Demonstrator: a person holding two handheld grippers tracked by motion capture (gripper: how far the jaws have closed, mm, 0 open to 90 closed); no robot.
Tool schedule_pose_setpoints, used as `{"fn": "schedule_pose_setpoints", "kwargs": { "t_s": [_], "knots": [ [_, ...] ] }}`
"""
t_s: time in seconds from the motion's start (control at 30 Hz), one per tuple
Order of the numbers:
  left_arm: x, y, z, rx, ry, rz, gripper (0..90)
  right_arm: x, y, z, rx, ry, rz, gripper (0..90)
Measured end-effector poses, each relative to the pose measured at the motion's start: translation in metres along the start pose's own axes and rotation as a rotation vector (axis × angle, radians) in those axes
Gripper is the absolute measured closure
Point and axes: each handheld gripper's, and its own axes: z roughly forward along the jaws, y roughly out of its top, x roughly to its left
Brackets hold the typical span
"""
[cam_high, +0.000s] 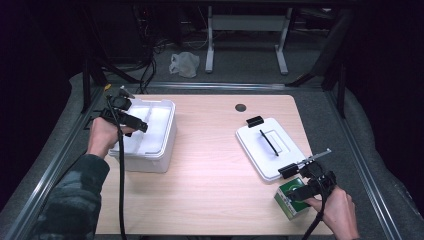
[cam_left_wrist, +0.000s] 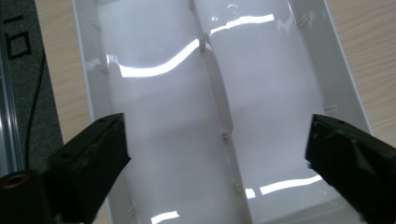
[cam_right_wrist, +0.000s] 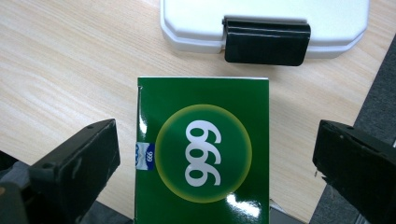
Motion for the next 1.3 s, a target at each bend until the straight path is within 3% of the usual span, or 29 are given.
{"fn": "schedule_pose_setpoints", "kwargs": {
  "t_s": [0.13, 0.37, 0.73, 0.77, 0.9, 1.3],
  "knots": [
    [-0.002, 0.01, 0.018, 0.027, 0.0, -0.024, 20.5, 0.0, 0.0, 0.0, -0.002, 0.001, -0.002, 0.8],
    [-0.004, 0.014, 0.034, 0.049, 0.005, -0.041, 47.4, -0.001, -0.001, 0.0, 0.001, 0.001, 0.0, 1.8],
    [-0.014, 0.017, 0.052, 0.091, 0.041, 0.003, 76.0, -0.001, -0.001, 0.0, 0.002, 0.001, 0.0, 2.5],
    [-0.015, 0.018, 0.052, 0.1, 0.068, 0.02, 81.1, -0.001, -0.001, 0.0, 0.002, 0.0, 0.0, 2.6],
    [-0.018, 0.019, 0.052, 0.119, 0.091, 0.048, 83.1, -0.002, -0.001, -0.001, -0.001, -0.002, 0.003, 3.0],
    [-0.017, 0.015, 0.049, 0.148, 0.073, 0.073, 88.9, -0.003, -0.001, -0.001, -0.002, 0.0, 0.004, 3.2]
  ]
}}
